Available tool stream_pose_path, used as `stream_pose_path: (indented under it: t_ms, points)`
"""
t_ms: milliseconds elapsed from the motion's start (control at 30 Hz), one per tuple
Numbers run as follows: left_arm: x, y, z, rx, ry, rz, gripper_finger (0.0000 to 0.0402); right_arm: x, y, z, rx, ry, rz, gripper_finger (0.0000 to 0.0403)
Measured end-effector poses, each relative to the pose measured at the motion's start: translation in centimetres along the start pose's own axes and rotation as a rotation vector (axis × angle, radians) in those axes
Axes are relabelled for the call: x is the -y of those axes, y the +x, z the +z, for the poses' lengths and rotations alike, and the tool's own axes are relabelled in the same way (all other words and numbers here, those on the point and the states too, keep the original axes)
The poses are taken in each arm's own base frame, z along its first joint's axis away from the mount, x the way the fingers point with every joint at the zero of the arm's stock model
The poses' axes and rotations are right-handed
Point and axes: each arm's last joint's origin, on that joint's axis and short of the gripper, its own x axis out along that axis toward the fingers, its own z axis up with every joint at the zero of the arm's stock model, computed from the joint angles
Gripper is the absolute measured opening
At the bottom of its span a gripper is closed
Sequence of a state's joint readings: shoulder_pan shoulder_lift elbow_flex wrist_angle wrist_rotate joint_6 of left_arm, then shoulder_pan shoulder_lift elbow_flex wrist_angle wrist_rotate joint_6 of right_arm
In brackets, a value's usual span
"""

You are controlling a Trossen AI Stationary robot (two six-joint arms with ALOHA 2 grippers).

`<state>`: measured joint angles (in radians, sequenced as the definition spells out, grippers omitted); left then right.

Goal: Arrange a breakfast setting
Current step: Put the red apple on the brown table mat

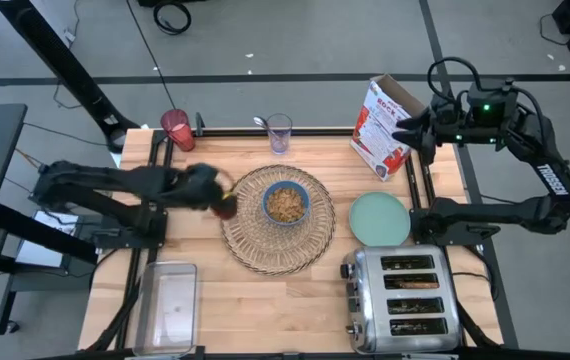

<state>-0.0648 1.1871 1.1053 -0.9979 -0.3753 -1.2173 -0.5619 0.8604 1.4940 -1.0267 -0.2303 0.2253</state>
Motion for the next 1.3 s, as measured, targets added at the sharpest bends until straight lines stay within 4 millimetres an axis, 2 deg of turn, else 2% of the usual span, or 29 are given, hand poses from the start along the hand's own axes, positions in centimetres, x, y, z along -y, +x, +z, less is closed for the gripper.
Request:
stream_pose_path:
  t_ms: [167,300,400,633,800,1033,1300]
  points:
    - [0.1,4.0,3.2,0.006,0.010,0.067,0.0022,-0.6,0.1,-0.2,-0.020,0.005,0.054,0.0203]
    - [0.1,6.5,4.9,0.030,0.007,0.088,0.0022,-1.1,0.0,-0.4,-0.037,0.025,0.102,0.0203]
    - [0.2,8.2,5.5,0.032,-0.001,0.110,0.0022,-1.5,0.0,-0.5,-0.055,0.032,0.140,0.0203]
    - [0.9,11.5,5.4,0.004,0.009,0.135,0.0022,-2.7,0.4,-0.8,-0.092,0.010,0.212,0.0203]
    - [1.0,12.5,5.1,-0.037,0.013,0.145,0.0022,-3.5,1.5,-0.9,-0.127,-0.020,0.218,0.0203]
    - [1.2,12.4,4.5,-0.067,0.014,0.142,0.0022,-4.9,3.5,-1.1,-0.180,-0.112,0.230,0.0203]
    - [0.9,12.4,4.4,-0.058,0.032,0.179,0.0023,-8.9,7.6,-2.1,-0.227,-0.339,0.326,0.0203]
